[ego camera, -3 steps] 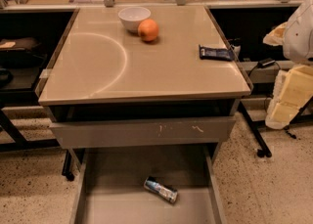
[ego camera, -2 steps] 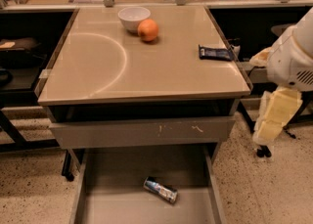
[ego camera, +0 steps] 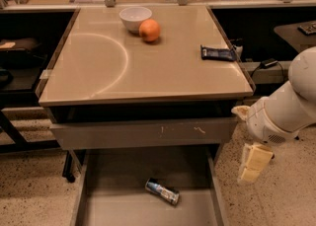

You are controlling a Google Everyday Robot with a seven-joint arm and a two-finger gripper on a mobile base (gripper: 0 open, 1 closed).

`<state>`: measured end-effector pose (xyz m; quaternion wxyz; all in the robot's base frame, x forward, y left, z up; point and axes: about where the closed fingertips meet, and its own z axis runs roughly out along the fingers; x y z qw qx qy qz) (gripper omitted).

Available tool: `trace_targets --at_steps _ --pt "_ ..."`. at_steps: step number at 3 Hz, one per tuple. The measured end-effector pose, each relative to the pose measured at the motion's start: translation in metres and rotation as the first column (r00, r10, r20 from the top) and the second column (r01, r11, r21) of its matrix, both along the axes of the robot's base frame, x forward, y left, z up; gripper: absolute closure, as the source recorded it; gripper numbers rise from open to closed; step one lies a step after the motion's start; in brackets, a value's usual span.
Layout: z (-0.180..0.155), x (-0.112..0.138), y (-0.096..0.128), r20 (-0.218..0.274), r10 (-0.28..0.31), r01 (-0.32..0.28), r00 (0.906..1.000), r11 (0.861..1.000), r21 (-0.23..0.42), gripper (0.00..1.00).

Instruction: Pick redbull can from middle drawer and place on counter

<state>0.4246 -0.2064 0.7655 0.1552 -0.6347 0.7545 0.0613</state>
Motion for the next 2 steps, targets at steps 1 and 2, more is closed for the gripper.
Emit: trace_targets --at_steps 1,2 --pt "0.000 0.000 0.000 -0.001 0.000 0.000 1.0000 1.000 0.000 0.00" --pt "-0.039 0.000 0.004 -0.049 -0.034 0.037 0.9982 0.997 0.072 0.00"
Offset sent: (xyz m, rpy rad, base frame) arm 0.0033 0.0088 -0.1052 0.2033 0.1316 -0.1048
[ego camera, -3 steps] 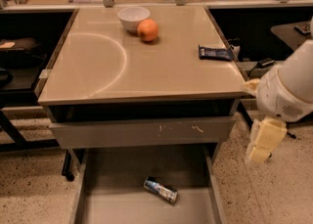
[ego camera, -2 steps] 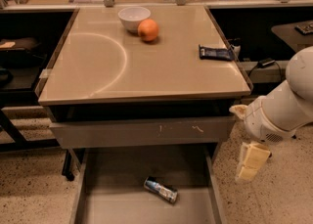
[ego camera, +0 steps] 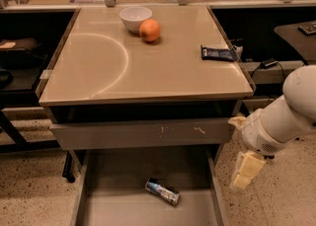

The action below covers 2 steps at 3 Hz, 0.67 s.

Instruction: Pick redbull can from middle drawer and place on counter

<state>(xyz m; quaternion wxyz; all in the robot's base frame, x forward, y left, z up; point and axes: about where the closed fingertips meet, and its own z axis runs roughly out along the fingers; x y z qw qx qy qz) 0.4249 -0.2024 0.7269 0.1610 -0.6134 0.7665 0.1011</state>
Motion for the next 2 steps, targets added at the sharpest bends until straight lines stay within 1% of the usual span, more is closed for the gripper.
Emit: trace_targets --at_steps 1,2 --pt "-0.072 -0.004 0.011 -0.078 -0.036 0.042 0.9963 0.995 0.087 0.00" --pt "-0.135 -0.002 0.027 -0.080 -0.046 0.062 0.9958 0.975 0.211 0.00"
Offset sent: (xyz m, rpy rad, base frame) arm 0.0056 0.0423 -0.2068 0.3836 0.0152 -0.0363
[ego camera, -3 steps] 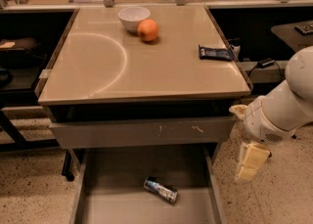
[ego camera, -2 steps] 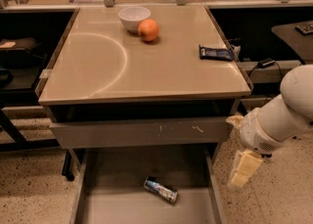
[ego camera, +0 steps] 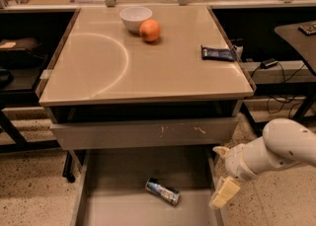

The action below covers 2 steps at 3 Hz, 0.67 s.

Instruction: Pick redbull can from middle drawer and place on counter

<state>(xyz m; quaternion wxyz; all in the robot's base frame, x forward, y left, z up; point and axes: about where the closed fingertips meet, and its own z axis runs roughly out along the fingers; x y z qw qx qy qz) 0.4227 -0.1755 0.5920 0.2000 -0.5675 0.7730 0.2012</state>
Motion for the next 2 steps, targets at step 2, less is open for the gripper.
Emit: trace_targets --at_steps 2 --pt "-0.0551 0.0051 0.0158 0.057 0.036 -0.041 0.9977 0.995 0.090 0.00"
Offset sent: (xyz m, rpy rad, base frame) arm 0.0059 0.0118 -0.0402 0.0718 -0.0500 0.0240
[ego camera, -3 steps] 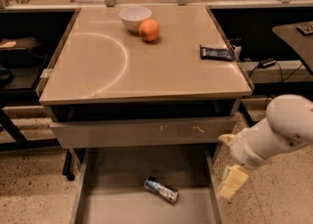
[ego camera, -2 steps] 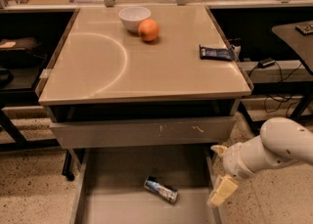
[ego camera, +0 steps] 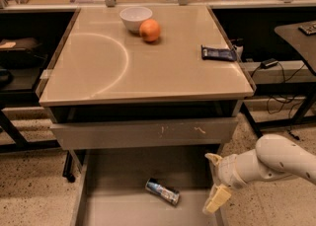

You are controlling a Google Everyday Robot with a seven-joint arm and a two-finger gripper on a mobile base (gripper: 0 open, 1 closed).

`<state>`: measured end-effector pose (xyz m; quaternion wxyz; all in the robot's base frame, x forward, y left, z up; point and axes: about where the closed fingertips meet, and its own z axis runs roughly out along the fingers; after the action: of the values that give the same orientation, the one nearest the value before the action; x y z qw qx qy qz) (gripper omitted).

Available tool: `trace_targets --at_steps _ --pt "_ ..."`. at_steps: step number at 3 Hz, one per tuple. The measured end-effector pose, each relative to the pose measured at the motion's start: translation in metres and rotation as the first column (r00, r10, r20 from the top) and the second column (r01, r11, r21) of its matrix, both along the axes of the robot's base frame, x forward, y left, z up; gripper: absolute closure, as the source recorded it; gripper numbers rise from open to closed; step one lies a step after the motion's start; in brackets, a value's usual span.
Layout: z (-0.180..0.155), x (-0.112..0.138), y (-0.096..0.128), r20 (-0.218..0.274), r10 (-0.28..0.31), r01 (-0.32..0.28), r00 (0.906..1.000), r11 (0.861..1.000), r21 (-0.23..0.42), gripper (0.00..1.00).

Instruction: Pick redbull can from middle drawer and place on counter

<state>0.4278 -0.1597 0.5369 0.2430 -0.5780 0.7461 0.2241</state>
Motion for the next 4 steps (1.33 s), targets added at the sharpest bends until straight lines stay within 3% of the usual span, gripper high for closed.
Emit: trace_targets --at_steps 1,2,3,4 --pt "-0.018 -0.003 0.007 -0.045 -0.015 0.016 0.9989 0.999 0.033 0.00" --pt "-0.053 -0.007 0.023 -0.088 -0.050 0.061 0.9948 0.991 0.117 0.00" --pt "-0.089 -0.010 0.048 -0.088 -0.048 0.066 0.9950 0.976 0.206 0.00" --pt "-0.109 -0.009 0.074 -0.024 -0.015 0.021 0.9996 0.961 0.274 0.00"
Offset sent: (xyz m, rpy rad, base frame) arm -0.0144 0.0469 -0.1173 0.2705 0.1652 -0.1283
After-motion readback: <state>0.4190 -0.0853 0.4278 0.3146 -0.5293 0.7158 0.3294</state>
